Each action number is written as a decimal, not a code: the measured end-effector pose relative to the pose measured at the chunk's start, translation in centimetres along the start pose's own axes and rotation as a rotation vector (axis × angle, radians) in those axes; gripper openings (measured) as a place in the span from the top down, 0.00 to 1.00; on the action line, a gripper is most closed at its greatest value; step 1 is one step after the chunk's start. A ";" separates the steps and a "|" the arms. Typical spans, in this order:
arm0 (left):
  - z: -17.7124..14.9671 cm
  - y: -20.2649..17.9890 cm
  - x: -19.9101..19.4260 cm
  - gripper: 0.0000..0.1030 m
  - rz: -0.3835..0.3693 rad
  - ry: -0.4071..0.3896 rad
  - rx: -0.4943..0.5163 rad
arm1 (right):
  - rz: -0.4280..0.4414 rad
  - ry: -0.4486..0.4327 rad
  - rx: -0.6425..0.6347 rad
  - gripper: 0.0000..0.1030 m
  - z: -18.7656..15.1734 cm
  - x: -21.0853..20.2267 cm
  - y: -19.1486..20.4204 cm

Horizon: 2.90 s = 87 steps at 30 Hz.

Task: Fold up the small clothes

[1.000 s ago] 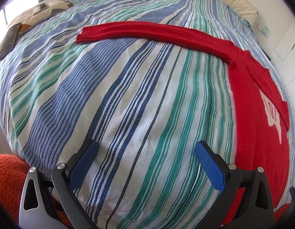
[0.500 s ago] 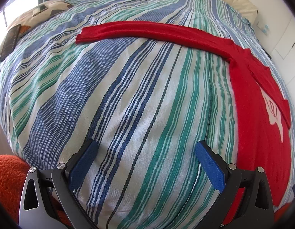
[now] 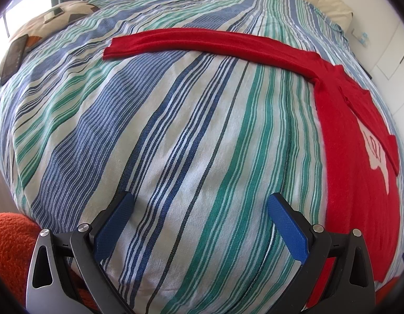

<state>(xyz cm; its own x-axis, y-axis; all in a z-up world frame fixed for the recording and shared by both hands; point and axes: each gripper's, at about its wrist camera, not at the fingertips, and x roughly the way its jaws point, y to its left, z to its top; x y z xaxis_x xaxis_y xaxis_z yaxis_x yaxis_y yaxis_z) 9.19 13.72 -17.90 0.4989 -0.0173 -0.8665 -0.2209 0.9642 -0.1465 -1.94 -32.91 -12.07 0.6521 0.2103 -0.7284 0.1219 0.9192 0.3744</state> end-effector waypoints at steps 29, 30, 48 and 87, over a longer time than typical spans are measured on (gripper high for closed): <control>6.5 9.0 -2.9 0.01 -0.333 -0.077 -0.377 | -0.001 0.009 -0.008 0.40 0.0 0.3 0.0; 7.7 10.5 -2.8 0.01 -0.326 -0.091 -0.427 | 0.000 0.012 -0.007 0.40 0.1 0.4 0.0; 17.5 11.5 5.6 0.94 -0.083 0.024 -0.345 | -0.013 0.058 -0.016 0.40 -0.3 1.9 0.1; 10.4 -17.1 5.1 0.41 -0.174 -0.062 0.379 | 0.086 0.097 0.120 0.39 0.1 3.1 -2.6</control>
<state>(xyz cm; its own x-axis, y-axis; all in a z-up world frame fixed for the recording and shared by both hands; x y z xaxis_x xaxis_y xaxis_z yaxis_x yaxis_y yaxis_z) 24.25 -0.15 -14.88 0.5540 -0.1837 -0.8120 0.1892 0.9776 -0.0921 -0.17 -34.65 -15.21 0.5893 0.3234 -0.7404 0.1610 0.8510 0.4999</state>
